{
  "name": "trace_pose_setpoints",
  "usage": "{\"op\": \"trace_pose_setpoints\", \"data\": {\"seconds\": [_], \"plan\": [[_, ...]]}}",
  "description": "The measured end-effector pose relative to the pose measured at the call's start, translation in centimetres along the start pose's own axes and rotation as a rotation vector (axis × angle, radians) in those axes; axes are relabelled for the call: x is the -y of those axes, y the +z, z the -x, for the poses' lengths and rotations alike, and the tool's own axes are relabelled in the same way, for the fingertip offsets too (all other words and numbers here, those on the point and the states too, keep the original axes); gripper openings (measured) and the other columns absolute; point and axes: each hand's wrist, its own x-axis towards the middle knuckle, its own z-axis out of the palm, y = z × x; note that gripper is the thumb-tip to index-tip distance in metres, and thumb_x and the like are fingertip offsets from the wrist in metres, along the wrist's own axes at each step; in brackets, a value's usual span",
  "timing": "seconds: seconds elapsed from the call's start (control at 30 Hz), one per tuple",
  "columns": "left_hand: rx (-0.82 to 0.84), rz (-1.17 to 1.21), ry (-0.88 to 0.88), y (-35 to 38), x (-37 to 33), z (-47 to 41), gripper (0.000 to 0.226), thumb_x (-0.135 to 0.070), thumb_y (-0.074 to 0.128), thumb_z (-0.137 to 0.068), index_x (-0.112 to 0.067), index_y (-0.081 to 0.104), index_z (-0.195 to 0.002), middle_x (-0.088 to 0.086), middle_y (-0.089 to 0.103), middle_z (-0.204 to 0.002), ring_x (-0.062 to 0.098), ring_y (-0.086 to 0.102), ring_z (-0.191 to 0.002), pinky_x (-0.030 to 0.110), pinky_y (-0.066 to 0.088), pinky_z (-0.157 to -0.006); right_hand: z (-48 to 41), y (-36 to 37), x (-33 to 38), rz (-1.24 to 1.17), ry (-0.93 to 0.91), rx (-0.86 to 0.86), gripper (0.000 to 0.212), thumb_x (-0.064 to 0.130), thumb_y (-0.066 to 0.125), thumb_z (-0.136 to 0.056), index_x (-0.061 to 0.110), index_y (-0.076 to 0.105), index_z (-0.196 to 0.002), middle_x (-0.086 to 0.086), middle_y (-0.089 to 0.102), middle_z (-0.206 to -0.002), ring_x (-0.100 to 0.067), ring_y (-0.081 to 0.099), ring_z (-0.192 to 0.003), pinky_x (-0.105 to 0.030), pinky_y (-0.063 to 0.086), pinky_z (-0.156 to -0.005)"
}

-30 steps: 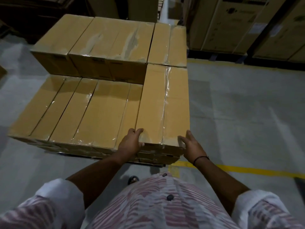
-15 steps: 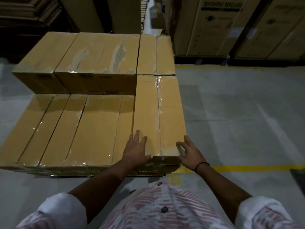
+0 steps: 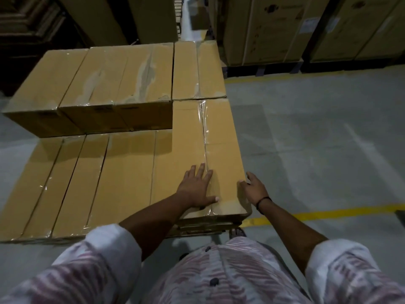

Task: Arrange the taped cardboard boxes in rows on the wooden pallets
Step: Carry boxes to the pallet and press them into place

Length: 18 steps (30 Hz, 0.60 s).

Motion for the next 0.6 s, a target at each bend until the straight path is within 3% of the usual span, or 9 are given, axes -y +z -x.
{"op": "trace_pose_setpoints", "data": {"seconds": [0.33,0.5,0.6], "plan": [[0.065,-0.004,-0.118,-2.6,-1.2,-3.7,0.107,-0.076,0.049,-0.09,-0.02,-0.004,-0.164,0.009,-0.013,-0.171,0.04,-0.006,-0.156,0.054,0.007,-0.127,-7.0,-1.6,4.4,-0.182,0.126,-0.034,0.062,0.04,0.041,-0.108,0.01,0.025,-0.16,-0.012,0.029,-0.164,-0.035,0.032,-0.147,-0.044,0.028,-0.118],[0.078,-0.001,-0.167,-3.0,-1.6,-4.9,0.109,-0.074,0.049,-0.091,-0.017,-0.011,-0.163,0.008,-0.02,-0.17,0.039,-0.008,-0.156,0.053,0.011,-0.126,-8.4,-1.0,6.3,-0.141,0.081,0.174,0.067,0.042,0.039,-0.108,0.011,0.015,-0.162,-0.013,0.026,-0.165,-0.035,0.031,-0.148,-0.04,0.029,-0.115],[0.085,-0.005,-0.186,-2.6,-1.8,-4.8,0.11,-0.075,0.047,-0.091,-0.017,-0.012,-0.163,0.007,-0.023,-0.169,0.038,-0.009,-0.156,0.053,0.013,-0.125,-9.4,-1.6,6.2,-0.152,0.088,0.146,0.066,0.042,0.039,-0.108,0.01,0.018,-0.161,-0.014,0.026,-0.165,-0.035,0.032,-0.147,-0.041,0.029,-0.116]]}}
